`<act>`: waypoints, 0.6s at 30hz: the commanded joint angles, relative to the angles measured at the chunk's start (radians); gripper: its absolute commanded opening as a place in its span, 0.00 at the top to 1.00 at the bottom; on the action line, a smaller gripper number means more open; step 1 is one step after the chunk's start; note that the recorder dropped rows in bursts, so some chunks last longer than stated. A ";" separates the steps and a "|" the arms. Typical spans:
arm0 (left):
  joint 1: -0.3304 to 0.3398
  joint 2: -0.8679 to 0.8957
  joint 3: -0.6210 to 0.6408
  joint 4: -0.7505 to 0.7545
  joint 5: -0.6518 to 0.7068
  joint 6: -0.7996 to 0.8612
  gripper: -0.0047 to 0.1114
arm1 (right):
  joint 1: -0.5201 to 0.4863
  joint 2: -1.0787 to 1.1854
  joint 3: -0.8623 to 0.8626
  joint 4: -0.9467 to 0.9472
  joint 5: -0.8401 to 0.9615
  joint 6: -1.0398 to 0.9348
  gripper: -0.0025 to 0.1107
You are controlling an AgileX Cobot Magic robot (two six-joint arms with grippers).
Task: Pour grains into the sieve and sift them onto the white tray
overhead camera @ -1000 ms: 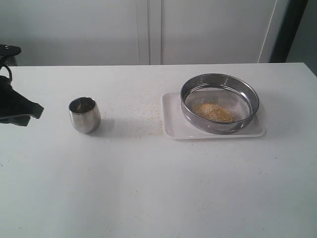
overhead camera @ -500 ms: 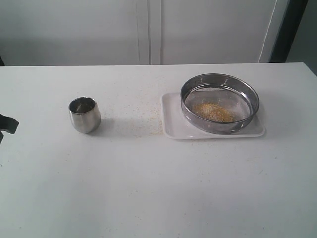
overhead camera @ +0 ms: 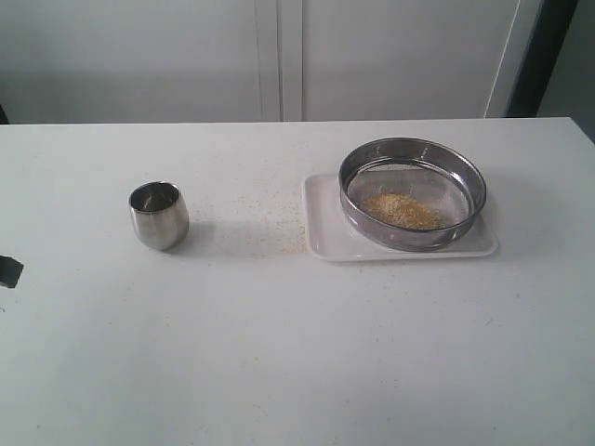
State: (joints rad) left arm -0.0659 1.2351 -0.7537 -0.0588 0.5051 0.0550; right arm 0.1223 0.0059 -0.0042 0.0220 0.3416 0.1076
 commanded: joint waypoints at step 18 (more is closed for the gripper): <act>0.003 -0.050 0.057 -0.004 -0.044 -0.014 0.96 | -0.003 -0.006 0.004 -0.004 -0.006 0.004 0.98</act>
State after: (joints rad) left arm -0.0659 1.1936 -0.7013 -0.0588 0.4717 0.0466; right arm 0.1223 0.0059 -0.0042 0.0220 0.3416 0.1097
